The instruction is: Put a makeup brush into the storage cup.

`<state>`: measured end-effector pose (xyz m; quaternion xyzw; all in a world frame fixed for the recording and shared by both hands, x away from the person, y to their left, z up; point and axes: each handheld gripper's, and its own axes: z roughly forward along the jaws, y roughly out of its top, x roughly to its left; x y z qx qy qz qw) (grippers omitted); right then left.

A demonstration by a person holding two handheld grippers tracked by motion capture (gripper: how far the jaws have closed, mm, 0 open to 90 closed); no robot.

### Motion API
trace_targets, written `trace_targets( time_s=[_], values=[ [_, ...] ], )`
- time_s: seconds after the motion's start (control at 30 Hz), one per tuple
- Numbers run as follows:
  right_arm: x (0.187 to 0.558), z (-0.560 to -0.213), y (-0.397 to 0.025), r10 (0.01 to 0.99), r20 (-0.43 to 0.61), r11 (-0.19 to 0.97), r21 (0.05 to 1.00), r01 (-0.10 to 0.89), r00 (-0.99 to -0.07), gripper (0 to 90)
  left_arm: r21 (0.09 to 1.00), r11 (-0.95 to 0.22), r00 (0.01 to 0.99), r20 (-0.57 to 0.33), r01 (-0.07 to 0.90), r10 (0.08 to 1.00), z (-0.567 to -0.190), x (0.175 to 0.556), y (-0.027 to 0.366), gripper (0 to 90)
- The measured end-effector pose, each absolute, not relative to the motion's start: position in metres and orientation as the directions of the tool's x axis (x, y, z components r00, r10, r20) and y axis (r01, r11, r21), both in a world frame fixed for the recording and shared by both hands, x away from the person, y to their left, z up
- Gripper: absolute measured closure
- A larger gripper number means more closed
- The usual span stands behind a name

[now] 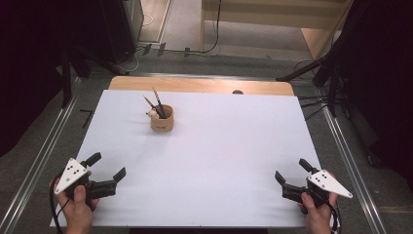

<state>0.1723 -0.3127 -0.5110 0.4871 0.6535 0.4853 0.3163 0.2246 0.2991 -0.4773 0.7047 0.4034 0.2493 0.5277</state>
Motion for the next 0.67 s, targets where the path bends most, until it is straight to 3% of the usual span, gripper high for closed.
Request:
trace_targets(
  time_s=[0.67],
  values=[
    [0.171,-0.51,-0.314,0.946,0.076,0.035,0.942,0.334,-0.314,3.6,0.941,-0.107,0.551,-0.093,0.32,0.829,-0.479,0.22,0.314,0.0]
  ],
)
